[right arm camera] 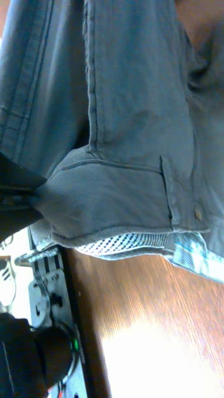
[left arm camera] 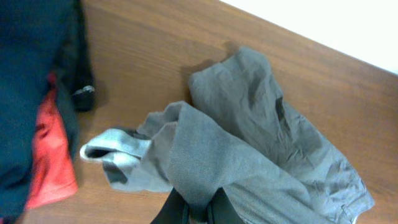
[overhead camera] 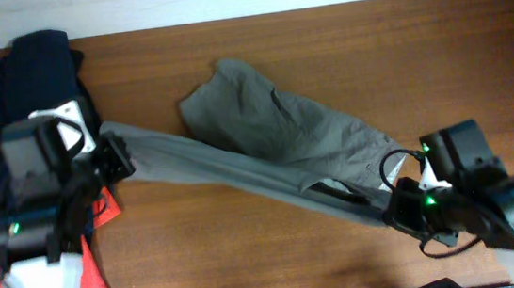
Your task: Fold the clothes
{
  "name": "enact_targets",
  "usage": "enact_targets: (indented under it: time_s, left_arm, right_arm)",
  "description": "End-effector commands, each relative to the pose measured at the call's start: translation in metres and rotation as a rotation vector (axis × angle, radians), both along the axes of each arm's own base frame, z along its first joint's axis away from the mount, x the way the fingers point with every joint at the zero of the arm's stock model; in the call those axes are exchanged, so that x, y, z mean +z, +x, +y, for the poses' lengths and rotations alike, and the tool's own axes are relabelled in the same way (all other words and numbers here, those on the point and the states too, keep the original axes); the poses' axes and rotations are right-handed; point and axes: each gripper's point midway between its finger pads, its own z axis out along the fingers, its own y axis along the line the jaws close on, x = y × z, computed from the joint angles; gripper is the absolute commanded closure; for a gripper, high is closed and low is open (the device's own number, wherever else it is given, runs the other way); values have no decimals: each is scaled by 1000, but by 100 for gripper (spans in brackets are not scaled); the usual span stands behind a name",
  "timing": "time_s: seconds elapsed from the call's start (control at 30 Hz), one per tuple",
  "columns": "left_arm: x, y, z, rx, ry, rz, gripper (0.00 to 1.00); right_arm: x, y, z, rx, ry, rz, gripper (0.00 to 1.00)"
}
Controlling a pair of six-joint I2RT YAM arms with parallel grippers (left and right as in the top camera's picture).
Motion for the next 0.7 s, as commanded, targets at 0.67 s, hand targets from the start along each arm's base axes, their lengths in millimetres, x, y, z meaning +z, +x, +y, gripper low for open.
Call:
enact_targets:
  time_s: [0.67]
  left_arm:
    - [-43,170,-84,-103,126,-257,100]
  right_arm:
    - [-100,79,-51,-90,-383,107,96]
